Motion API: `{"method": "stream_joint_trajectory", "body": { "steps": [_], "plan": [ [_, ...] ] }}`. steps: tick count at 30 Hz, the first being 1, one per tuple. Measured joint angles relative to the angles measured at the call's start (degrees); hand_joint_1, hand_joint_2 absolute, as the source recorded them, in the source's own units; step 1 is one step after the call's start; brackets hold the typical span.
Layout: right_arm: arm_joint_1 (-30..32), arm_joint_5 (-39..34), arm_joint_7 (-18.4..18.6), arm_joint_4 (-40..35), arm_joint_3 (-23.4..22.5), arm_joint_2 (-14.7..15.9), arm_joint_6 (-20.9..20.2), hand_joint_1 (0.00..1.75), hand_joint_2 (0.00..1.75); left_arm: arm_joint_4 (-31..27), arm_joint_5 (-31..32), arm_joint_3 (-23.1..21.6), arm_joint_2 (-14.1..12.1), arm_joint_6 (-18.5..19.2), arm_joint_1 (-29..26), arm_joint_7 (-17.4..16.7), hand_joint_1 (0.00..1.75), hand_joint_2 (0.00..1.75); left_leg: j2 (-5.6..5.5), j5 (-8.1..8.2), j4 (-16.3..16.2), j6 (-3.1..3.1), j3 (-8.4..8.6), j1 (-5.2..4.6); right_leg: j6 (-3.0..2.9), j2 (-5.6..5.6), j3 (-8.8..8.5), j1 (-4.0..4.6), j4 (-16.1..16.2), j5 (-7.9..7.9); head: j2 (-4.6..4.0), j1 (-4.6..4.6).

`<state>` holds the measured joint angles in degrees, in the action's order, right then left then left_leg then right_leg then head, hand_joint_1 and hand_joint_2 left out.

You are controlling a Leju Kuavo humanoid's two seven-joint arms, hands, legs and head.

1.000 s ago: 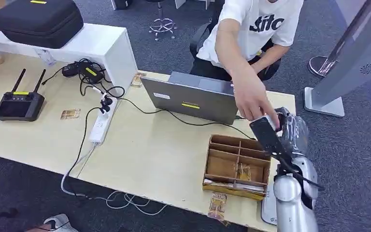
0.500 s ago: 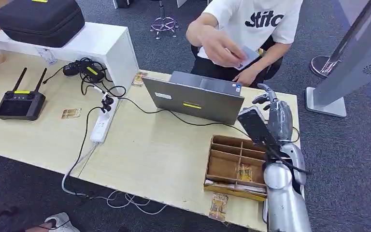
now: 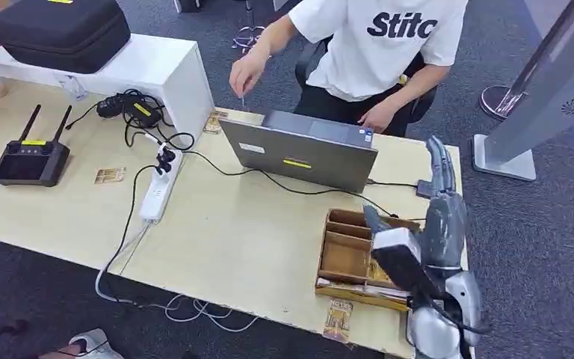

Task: Pass the card to the sensor for recognition and then transmit it.

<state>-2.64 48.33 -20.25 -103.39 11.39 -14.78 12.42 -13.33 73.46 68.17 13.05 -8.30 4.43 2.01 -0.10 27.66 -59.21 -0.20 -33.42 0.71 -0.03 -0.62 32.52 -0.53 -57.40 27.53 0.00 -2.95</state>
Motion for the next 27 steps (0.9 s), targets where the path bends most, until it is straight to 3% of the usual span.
{"method": "stream_joint_trajectory", "body": {
  "steps": [5,11,17,21,22,27],
  "plan": [
    [12.97,-2.89,-5.03,-10.42,-0.11,0.44,-1.4,0.0,1.75,0.0,-1.69,2.04,0.52,-0.77,-0.06,0.2,0.0,1.75,0.14,0.11,0.02,0.02,0.01,0.01,0.01,0.11,-0.01,0.0,0.0,0.08,0.0,0.02],
    [16.97,-1.93,-6.24,-14.1,-0.13,0.7,-2.43,0.0,1.75,0.0,-2.3,2.71,0.83,-1.2,-0.03,0.39,0.0,1.75,0.14,0.09,0.02,0.02,0.06,0.01,-0.01,0.11,-0.05,0.01,0.0,0.07,0.0,0.02],
    [21.57,4.22,-6.05,-14.68,1.71,3.92,-0.62,0.0,1.75,0.0,0.66,2.89,0.96,-2.71,-0.05,-0.17,0.0,1.75,0.14,0.09,0.02,0.03,0.07,0.01,-0.01,0.11,-0.1,0.01,0.0,0.06,0.0,0.0],
    [21.81,9.62,-1.01,-14.09,3.81,6.65,0.26,0.0,1.75,0.0,1.18,2.89,0.94,-3.17,0.0,-0.74,0.0,1.75,0.14,0.1,0.02,0.03,0.07,0.01,-0.01,0.12,-0.1,0.01,0.0,0.06,0.0,0.02],
    [21.47,10.88,1.9,-12.43,5.4,8.31,0.04,0.0,1.75,0.0,1.46,2.89,0.9,-3.19,0.01,-0.87,0.0,1.75,0.14,0.1,0.02,0.03,0.07,0.01,-0.01,0.12,-0.1,0.01,0.0,0.06,0.0,0.02],
    [18.54,11.14,9.18,-4.91,8.79,11.22,-3.02,0.0,1.75,0.0,2.82,2.6,0.5,-3.19,0.05,-1.27,0.0,1.75,0.15,0.09,0.02,0.03,0.09,0.02,-0.01,0.13,-0.11,0.02,0.0,0.06,0.0,0.02]
  ]
}}
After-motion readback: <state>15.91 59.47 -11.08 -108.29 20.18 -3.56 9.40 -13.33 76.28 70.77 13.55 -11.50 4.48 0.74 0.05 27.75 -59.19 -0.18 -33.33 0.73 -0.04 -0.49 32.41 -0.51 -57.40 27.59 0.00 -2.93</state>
